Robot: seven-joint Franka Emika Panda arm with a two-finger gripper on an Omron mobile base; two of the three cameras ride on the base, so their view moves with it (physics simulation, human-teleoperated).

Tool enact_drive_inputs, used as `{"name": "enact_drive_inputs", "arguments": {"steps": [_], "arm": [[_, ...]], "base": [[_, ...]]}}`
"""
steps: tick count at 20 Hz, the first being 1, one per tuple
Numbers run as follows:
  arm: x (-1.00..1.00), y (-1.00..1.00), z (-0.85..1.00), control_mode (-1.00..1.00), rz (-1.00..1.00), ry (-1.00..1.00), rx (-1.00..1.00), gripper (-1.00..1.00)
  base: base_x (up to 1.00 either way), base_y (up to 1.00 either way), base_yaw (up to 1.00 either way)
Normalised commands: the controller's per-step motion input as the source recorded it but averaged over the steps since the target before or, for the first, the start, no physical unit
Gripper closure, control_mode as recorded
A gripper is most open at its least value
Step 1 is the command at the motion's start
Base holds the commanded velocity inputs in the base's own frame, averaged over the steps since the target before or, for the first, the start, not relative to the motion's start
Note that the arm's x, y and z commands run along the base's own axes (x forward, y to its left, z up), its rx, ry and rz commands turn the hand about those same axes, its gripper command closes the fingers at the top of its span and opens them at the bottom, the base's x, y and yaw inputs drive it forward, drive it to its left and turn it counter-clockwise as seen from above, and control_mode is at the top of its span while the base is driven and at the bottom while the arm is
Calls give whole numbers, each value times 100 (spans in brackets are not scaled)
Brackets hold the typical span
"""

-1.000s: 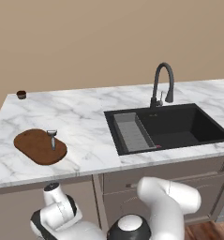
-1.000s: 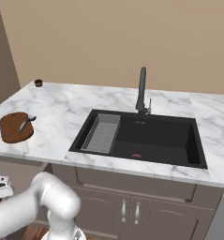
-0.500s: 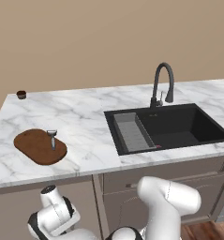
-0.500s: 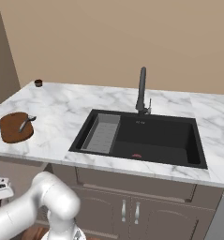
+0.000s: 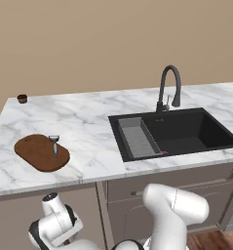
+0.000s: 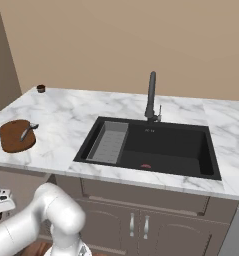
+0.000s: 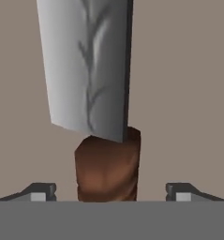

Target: Open the drawer on the left and place the cutting tools on the cutting board.

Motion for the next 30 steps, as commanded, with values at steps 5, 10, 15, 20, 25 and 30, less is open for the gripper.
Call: {"name": "enact_drive_inputs", "arguments": {"steps": [5,10,15,20,25,30], "arm": [[-2,3,-1,-100,2,0,0,100],[-21,0,0,-100,3,0,0,100],[-43,0,14,-100,4,-1,0,100],[-61,-8,86,-100,4,-1,6,100],[-26,-34,100,-100,1,-1,7,100],[15,-45,100,-100,0,0,3,100]], "base": [[0,0,0],[0,0,0],[0,0,0],[0,0,0],[0,0,0],[0,0,0]]}}
